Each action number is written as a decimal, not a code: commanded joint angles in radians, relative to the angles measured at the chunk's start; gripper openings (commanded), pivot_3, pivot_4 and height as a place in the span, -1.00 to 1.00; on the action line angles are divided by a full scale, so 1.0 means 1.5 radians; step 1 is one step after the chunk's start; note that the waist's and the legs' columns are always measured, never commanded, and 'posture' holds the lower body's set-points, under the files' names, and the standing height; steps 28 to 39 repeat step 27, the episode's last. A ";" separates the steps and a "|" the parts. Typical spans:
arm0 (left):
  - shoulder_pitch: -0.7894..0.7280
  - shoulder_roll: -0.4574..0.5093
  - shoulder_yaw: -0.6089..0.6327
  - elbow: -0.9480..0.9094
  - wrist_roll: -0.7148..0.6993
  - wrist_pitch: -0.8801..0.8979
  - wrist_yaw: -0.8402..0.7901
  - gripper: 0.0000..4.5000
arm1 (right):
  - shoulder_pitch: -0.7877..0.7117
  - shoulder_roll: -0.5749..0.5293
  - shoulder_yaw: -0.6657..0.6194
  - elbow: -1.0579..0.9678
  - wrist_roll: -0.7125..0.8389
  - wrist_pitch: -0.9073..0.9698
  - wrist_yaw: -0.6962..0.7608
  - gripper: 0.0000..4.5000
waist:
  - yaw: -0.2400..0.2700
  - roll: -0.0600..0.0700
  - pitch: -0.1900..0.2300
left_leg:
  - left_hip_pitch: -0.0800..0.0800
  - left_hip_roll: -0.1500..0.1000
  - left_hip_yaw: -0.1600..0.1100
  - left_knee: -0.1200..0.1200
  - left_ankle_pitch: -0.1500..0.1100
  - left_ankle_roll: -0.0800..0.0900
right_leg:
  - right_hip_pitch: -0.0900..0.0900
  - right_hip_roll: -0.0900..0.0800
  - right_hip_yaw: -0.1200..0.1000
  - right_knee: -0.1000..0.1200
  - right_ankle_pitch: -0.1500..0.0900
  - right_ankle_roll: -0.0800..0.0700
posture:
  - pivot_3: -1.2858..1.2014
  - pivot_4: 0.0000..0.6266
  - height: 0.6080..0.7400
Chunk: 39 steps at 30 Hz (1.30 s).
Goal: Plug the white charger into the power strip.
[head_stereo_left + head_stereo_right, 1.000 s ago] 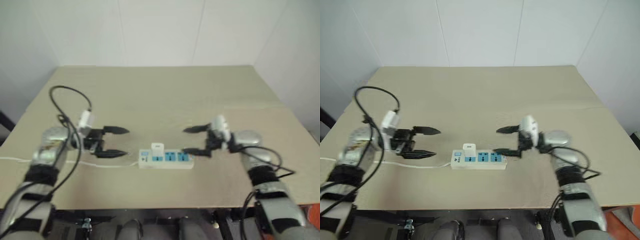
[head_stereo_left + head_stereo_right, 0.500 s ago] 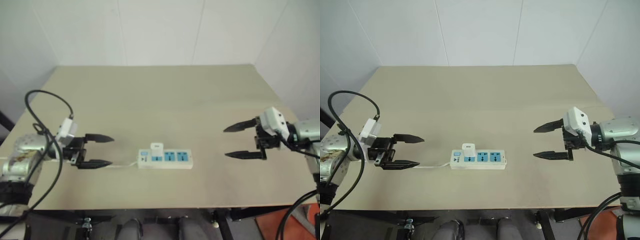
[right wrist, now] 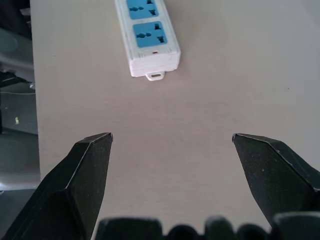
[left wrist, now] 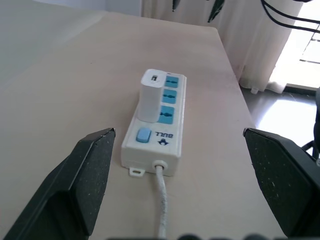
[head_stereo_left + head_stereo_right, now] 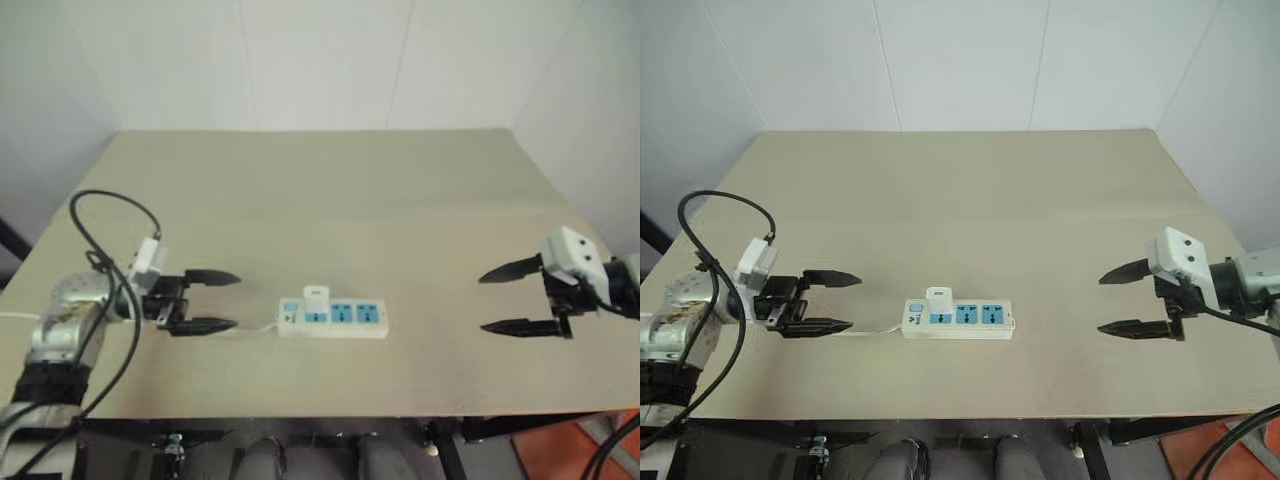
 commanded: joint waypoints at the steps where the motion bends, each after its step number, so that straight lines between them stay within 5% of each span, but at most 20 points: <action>1: -0.032 0.009 0.006 0.019 0.007 -0.014 -0.017 0.98 | 0.010 -0.003 -0.037 -0.027 0.011 0.003 -0.019 1.00 | 0.000 0.000 0.000 | 0.000 0.000 0.000 0.000 0.000 0.000 | 0.000 0.000 0.000 0.000 0.000 0.000 | 0.03 -0.52 1.00; 16: -0.099 0.035 -0.119 0.110 -0.018 -0.092 -0.021 0.98 | 0.014 0.042 -0.022 -0.053 0.011 -0.013 -0.062 1.00 | 0.001 -0.001 0.000 | 0.000 0.000 0.000 0.000 0.000 0.000 | 0.000 0.000 0.000 -0.001 0.000 0.000 | 0.03 -0.52 1.00; 39: -0.096 0.043 -0.150 0.128 -0.042 -0.124 -0.021 0.98 | -0.007 0.060 -0.007 -0.030 -0.009 -0.052 -0.060 1.00 | 0.001 -0.001 0.001 | -0.001 0.000 0.000 0.000 0.000 0.000 | 0.000 0.000 0.000 -0.001 0.000 0.000 | 0.03 -0.52 1.00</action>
